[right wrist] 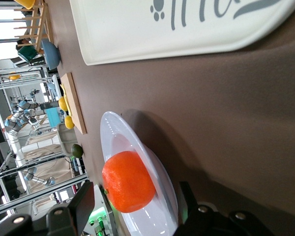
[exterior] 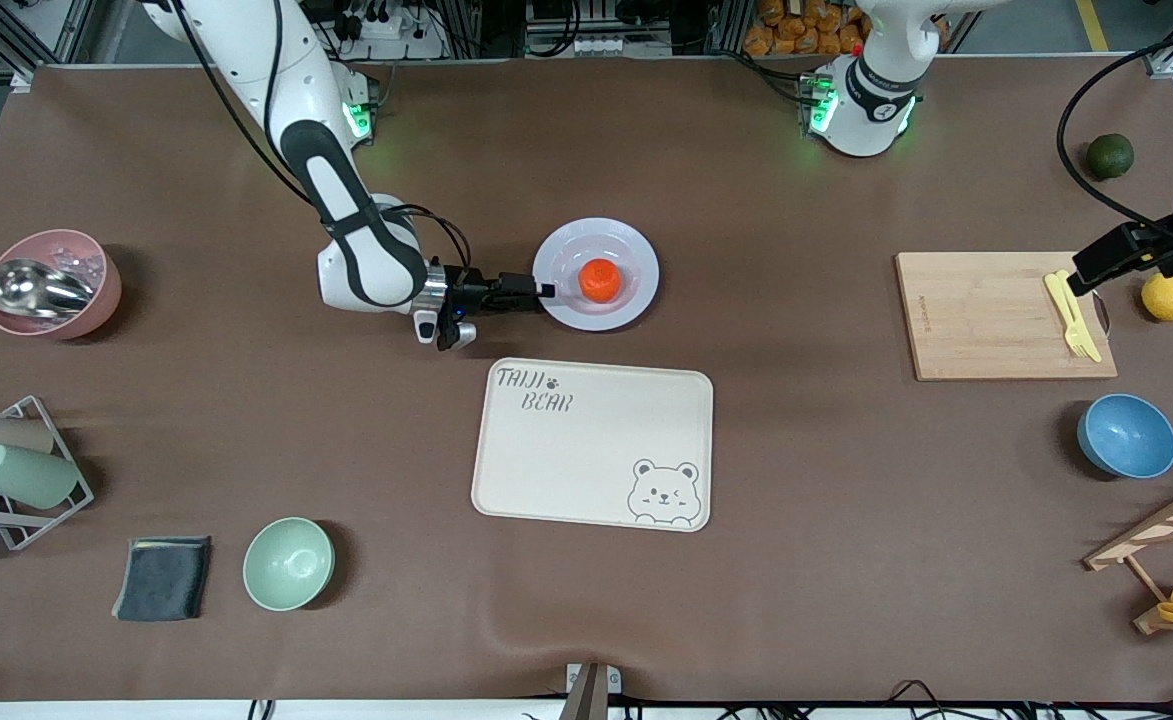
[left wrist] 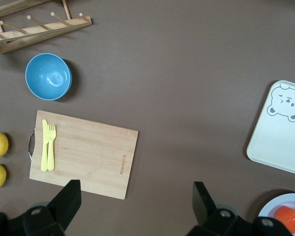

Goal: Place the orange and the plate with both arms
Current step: 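Grip the rim of the white plate with the right gripper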

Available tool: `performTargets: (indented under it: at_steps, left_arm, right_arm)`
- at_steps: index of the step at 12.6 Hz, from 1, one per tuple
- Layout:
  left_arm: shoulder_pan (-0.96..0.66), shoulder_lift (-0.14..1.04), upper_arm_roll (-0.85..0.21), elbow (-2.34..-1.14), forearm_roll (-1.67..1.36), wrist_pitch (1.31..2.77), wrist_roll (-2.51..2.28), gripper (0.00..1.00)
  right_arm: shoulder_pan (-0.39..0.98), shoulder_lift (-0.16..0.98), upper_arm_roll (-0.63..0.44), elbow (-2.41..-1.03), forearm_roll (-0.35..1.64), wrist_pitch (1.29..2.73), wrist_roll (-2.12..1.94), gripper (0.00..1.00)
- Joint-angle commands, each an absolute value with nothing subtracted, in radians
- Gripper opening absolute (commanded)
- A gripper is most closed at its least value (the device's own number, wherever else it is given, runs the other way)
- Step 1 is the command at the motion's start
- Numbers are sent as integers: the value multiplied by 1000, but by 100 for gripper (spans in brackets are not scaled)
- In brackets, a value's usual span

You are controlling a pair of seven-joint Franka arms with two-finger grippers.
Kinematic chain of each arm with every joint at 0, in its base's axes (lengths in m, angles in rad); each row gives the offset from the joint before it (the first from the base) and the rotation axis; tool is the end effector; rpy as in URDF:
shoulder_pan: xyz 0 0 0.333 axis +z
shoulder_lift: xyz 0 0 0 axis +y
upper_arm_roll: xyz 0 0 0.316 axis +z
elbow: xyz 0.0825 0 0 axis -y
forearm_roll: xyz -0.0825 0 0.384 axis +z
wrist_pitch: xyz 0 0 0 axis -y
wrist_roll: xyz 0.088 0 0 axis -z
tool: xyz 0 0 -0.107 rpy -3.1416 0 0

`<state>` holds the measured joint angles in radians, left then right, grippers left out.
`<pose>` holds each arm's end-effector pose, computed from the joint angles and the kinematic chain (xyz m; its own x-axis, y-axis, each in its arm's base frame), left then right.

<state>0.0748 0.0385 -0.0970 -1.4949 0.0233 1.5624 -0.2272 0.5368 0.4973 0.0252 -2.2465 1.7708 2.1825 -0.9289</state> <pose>0.5662 -0.0089 0.6381 0.9784 0.2039 0.0328 0.2044 -0.9788 -0.0125 0.4089 0.3015 0.1296 0.9831 0.0323 -0.1801 -0.1442 -0.4693 -0.8712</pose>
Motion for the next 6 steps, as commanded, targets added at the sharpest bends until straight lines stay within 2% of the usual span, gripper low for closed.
performTargets:
  at_steps: [1, 4, 6]
  left_arm:
    - [86, 17, -103, -1505, 3, 1552, -206, 100]
    - [86, 18, -100, -1505, 2, 1552, -206, 100]
    - [87, 18, -100, -1505, 0, 1552, -206, 100]
  right_arm:
    - [580, 485, 18, -2261, 1838, 2207, -948, 70]
    - [586, 485, 18, -2261, 1864, 2217, -962, 59]
    - [586, 485, 18, -2261, 1864, 2217, -968, 57]
